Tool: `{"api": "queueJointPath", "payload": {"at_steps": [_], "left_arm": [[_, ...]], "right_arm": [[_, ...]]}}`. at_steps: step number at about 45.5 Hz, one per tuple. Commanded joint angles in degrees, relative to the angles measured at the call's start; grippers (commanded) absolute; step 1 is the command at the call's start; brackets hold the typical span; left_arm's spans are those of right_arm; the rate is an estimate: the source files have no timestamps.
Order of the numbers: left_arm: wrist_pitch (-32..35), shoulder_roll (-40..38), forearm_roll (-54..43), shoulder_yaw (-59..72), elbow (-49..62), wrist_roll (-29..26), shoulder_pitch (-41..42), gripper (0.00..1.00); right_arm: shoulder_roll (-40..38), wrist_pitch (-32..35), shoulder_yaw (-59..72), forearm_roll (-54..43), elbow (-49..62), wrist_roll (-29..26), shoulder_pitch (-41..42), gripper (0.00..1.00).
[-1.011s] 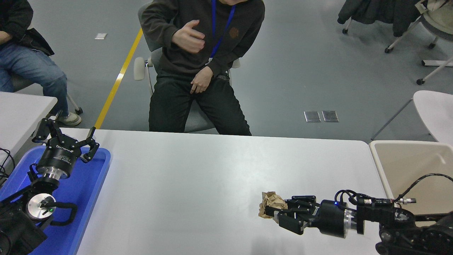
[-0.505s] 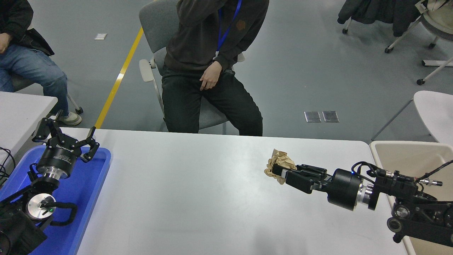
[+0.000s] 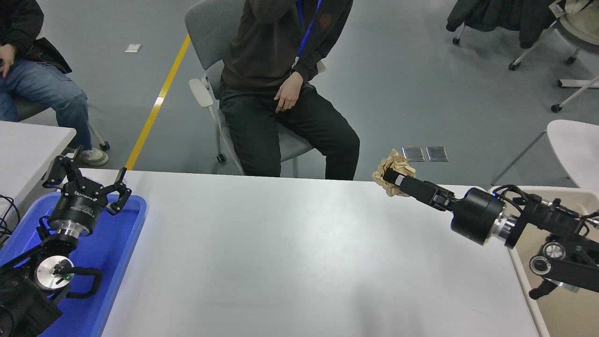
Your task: Clean the table surface
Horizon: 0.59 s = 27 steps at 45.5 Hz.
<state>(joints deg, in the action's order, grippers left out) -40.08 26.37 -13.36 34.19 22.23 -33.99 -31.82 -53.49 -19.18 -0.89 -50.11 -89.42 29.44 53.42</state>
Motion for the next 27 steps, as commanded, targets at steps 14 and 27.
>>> {"api": "queueJointPath", "payload": {"at_steps": [14,27], "left_arm": [[0.0,0.0,0.0,0.0,0.0,0.0,0.0,1.00],[0.0,0.0,0.0,0.0,0.0,0.0,0.0,1.00]], "right_arm": [[-3.6,9.8,-31.0,5.2,0.8,-5.0,-21.0,0.00],[-3.4,9.7,-34.8,12.7,2.9,-6.3,-23.8,0.00]]}}
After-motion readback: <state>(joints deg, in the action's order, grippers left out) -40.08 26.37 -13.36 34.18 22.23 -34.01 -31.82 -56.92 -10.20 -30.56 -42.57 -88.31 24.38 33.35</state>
